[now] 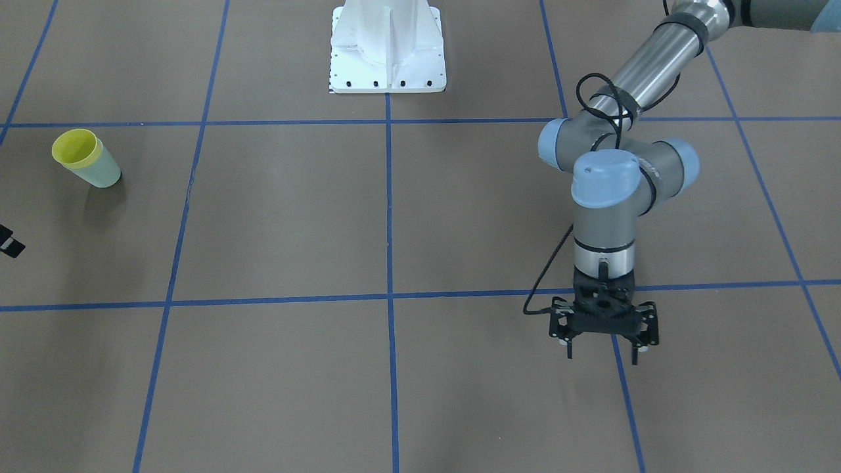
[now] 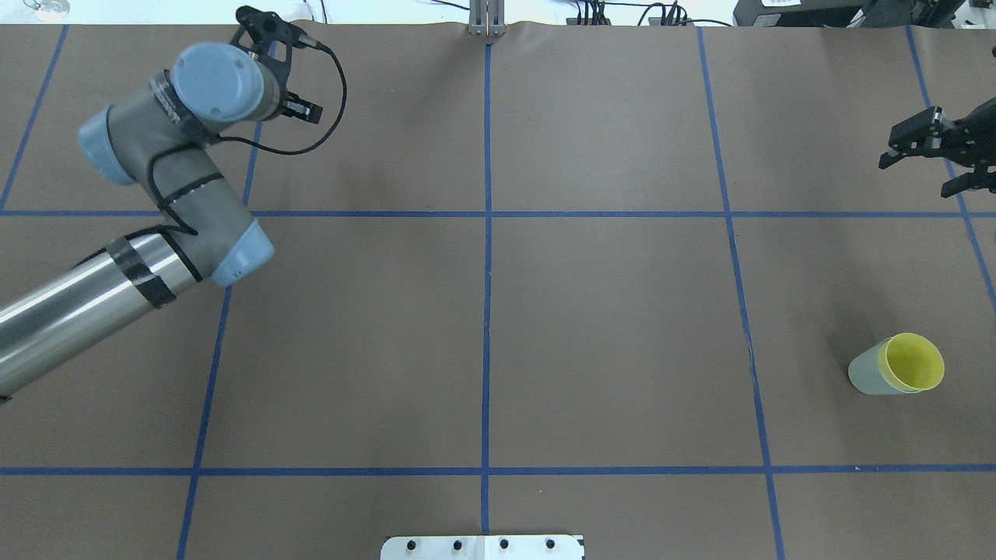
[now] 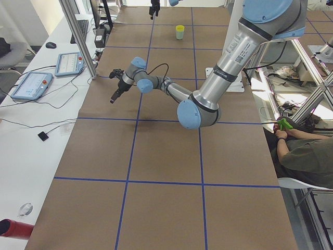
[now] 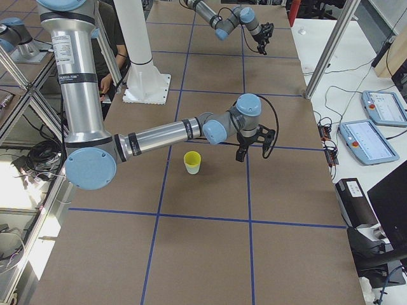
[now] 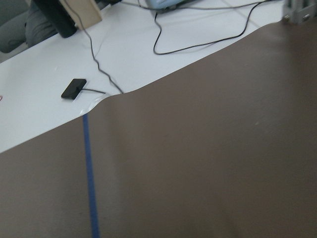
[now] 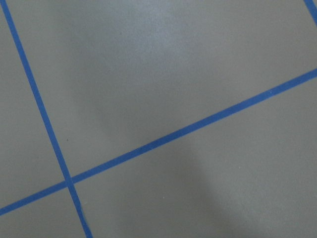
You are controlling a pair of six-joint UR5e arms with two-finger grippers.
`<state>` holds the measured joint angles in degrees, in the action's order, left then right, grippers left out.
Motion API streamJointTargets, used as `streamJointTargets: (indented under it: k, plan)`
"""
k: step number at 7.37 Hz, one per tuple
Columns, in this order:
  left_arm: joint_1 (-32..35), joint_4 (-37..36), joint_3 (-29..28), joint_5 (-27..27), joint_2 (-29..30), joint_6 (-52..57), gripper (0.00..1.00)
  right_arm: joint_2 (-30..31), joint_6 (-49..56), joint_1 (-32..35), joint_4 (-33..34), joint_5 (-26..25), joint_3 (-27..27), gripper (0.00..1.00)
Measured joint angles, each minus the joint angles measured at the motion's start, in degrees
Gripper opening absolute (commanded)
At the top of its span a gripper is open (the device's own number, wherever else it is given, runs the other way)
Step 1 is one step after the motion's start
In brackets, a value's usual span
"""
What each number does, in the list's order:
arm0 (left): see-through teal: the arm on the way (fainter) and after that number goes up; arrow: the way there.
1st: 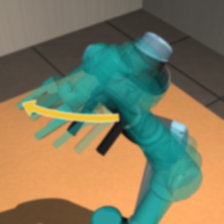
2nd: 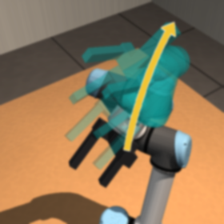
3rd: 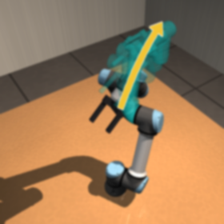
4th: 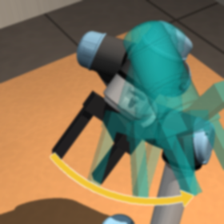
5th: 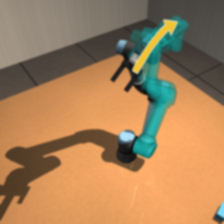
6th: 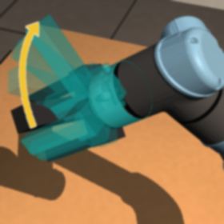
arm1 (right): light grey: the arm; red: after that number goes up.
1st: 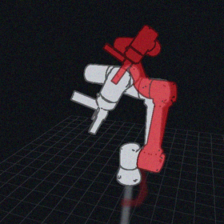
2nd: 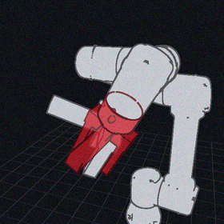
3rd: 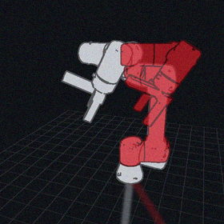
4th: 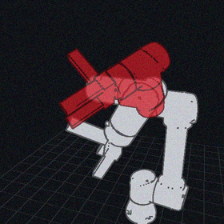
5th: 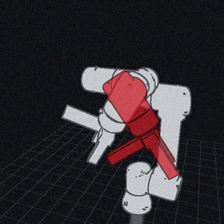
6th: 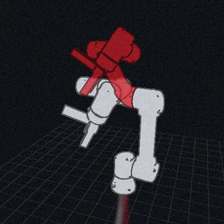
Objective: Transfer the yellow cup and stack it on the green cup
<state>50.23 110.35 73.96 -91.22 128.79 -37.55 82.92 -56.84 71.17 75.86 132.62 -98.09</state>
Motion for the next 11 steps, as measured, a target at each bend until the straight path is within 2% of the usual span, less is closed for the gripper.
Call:
streamJointTargets:
  k: [1, 2, 3, 4, 6, 8, 9, 10, 11]
  plan:
    - [4.2, -5.4, 0.1, -10.6, 1.2, -0.3, 0.99, -1.1, 2.1, 0.5, 0.1, 0.3, 1.8, 1.00]
    - [8.7, -7.9, 0.7, -22.1, 0.6, -0.6, 0.99, -2.5, 5.3, 1.6, 0.2, 1.6, 3.4, 1.00]
    - [12.9, -7.9, 2.6, -32.4, -2.8, 0.4, 0.99, -3.6, 8.4, 3.5, 0.4, 4.2, 4.4, 1.00]
    - [15.2, -6.2, 6.1, -38.1, -8.4, 2.2, 0.99, -4.0, 11.4, 5.7, 0.5, 6.4, 4.7, 1.00]
    - [17.1, -4.8, 10.5, -39.7, -15.8, 7.0, 0.99, -4.1, 16.0, 7.7, 2.8, 7.4, 4.2, 1.00]
    - [19.0, -6.1, 9.2, -34.9, -18.3, 19.7, 1.00, -4.5, 20.8, 7.7, 6.6, 3.6, 3.5, 1.00]
    - [21.2, -9.5, 7.0, -34.5, -18.0, 23.8, 1.00, -4.4, 24.5, 7.4, 9.2, 1.9, 3.6, 1.00]
    - [24.5, -12.7, 5.1, -39.5, -17.2, 22.8, 1.00, -3.9, 28.6, 7.5, 11.9, 1.1, 3.5, 1.00]
    - [27.7, -12.4, 4.9, -47.3, -17.3, 17.8, 1.00, -3.5, 31.8, 8.1, 14.1, 1.0, 3.2, 1.00]
